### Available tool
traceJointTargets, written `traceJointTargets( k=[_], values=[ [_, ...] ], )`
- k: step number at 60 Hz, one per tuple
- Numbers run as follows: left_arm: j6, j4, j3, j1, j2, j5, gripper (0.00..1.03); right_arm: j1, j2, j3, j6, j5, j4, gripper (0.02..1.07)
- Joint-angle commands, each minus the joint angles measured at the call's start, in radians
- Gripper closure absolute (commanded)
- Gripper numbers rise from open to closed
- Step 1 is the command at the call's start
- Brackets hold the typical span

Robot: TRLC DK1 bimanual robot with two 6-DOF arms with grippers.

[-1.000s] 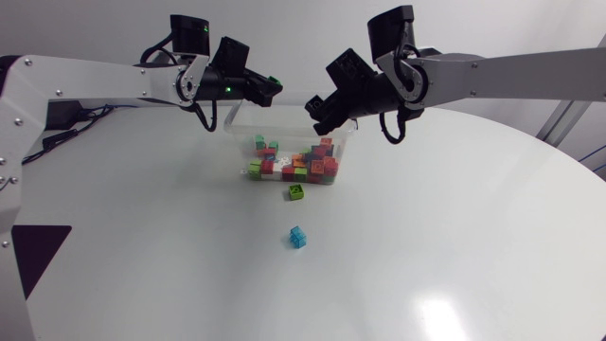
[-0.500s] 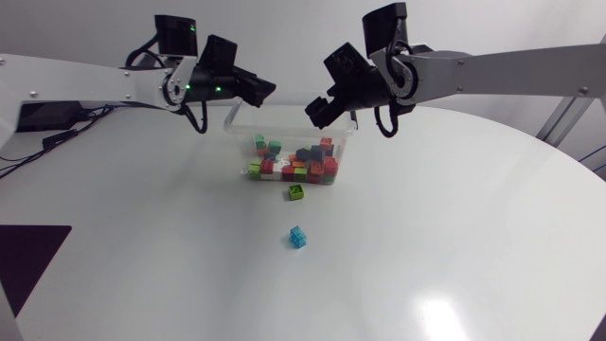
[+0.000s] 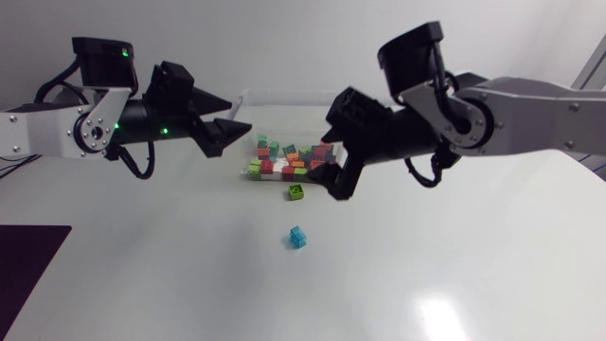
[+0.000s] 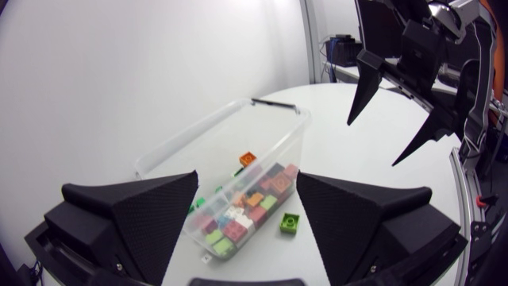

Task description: Place the duplo bricks in the container

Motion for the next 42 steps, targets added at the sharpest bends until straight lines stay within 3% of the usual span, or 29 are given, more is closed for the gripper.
traceJointTargets(
  k=[1, 7, 22, 42],
  values=[
    [0.096, -0.021, -0.056, 0.000, 0.024, 0.029, 0.17, 0.043, -0.016, -0.060, -0.085, -0.005, -0.035, 0.07],
    [0.180, -0.056, -0.068, -0.028, 0.081, 0.031, 0.17, 0.077, -0.005, -0.071, -0.129, -0.001, -0.079, 0.07],
    [0.240, -0.071, 0.001, -0.087, 0.288, 0.020, 0.17, 0.133, 0.124, -0.006, -0.243, -0.004, -0.273, 0.07],
    [0.249, -0.004, 0.116, -0.161, 0.507, -0.029, 0.18, 0.170, 0.259, 0.024, -0.352, 0.050, -0.259, 0.07]
  ],
)
